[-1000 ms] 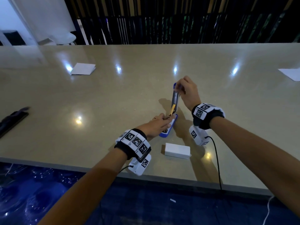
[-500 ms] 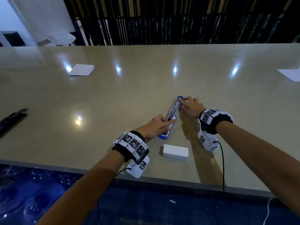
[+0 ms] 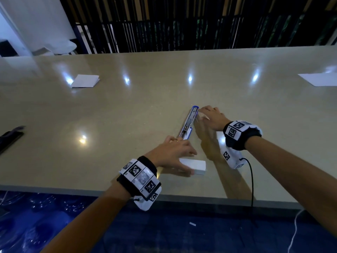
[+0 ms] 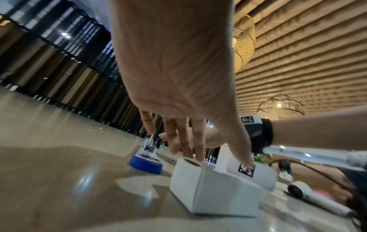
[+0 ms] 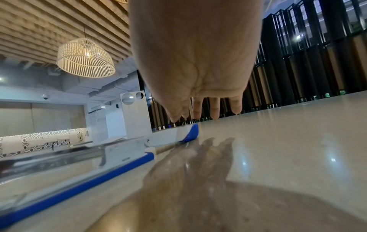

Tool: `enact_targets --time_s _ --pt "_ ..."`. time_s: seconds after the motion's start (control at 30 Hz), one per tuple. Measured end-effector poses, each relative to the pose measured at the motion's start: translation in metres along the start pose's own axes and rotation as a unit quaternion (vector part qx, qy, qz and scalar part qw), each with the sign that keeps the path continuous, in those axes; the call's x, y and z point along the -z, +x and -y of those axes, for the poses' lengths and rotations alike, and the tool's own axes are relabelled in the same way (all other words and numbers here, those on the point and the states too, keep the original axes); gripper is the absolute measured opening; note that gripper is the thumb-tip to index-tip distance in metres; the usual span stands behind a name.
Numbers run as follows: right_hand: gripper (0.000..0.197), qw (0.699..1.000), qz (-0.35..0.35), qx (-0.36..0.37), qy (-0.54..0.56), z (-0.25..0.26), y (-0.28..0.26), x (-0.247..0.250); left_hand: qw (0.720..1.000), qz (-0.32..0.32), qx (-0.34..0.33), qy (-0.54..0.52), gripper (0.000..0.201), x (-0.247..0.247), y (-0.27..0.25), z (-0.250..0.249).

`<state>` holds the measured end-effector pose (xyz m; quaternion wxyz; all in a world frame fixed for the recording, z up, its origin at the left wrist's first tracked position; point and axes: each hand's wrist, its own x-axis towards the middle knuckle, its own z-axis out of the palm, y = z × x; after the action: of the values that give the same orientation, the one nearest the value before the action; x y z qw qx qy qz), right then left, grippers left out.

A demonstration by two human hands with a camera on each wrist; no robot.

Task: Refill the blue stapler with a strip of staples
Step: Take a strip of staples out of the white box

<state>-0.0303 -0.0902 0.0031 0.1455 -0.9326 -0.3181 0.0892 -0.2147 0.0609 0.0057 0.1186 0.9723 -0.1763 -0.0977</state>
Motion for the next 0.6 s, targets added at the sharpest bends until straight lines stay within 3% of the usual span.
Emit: enact_targets --time_s 0.1,0.2,0.33,0.47,0.6 --pt "0.032 0.998 -0.014 0.036 0.04 0.0 -0.006 0.004 0.998 -0.002 -0.011 0.055 0.054 -0.007 0.001 -0.002" --pt "0.027 0.994 -0.003 0.062 0.091 0.003 -0.018 0.008 0.999 -0.005 0.004 0.037 0.04 -0.008 0.005 -0.007" --pt "0.031 0.978 0.01 0.04 0.205 0.009 -0.039 0.014 0.997 -0.043 0.042 -0.037 0.031 -0.005 0.017 -0.015" --pt "0.038 0.939 -0.002 0.007 0.344 0.015 -0.062 0.015 0.97 -0.128 0.094 -0.186 0.04 0.006 0.032 -0.024" --pt "0.03 0.875 -0.015 0.053 0.48 0.013 -0.088 0.01 0.944 -0.186 0.087 -0.26 0.028 0.007 0.04 -0.018"
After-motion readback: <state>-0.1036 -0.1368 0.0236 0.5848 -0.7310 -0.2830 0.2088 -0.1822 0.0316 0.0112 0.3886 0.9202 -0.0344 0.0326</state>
